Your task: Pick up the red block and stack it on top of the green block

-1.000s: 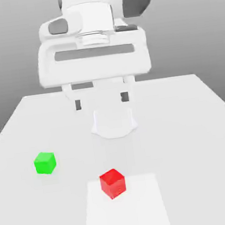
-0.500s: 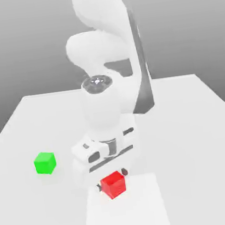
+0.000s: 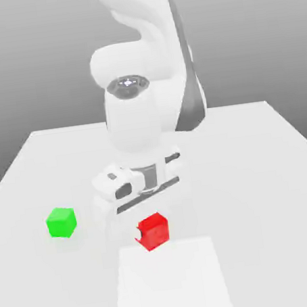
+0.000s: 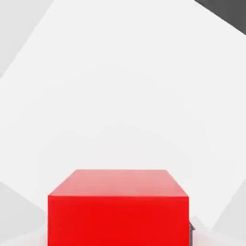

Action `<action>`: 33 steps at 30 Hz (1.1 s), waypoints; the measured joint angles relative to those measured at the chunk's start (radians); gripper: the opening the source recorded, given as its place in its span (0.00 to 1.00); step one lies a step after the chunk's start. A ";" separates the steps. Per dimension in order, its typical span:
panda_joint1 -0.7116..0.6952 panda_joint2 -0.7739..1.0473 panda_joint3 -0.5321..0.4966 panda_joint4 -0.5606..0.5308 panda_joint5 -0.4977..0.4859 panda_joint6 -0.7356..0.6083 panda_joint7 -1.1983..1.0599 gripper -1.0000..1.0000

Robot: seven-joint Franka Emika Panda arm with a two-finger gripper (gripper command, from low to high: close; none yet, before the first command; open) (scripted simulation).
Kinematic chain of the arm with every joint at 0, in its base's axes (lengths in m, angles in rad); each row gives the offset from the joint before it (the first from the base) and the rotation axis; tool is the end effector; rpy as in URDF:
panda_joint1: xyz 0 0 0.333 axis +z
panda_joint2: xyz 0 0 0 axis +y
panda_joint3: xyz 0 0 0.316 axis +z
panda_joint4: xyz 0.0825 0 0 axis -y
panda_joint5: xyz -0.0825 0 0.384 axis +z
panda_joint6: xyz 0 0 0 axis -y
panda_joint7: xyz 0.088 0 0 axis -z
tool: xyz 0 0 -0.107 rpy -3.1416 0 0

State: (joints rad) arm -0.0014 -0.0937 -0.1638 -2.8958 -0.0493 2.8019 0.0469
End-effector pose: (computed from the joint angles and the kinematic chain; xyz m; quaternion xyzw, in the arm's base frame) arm 0.3420 -0.0526 0.2133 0.9966 -0.0824 -0.0006 0.0005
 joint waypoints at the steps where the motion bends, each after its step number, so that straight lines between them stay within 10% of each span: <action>1: -0.019 -0.015 -0.019 -0.005 -0.013 -0.009 -0.040 0.00; 19: -0.418 -0.265 -0.403 -0.086 -0.353 -0.162 -0.741 0.00; 33: -0.348 -0.152 -0.474 -0.083 -0.269 -0.035 -0.824 0.00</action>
State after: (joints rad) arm -0.3490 -0.2458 -0.6377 -2.9789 -0.3187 2.7673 -0.7771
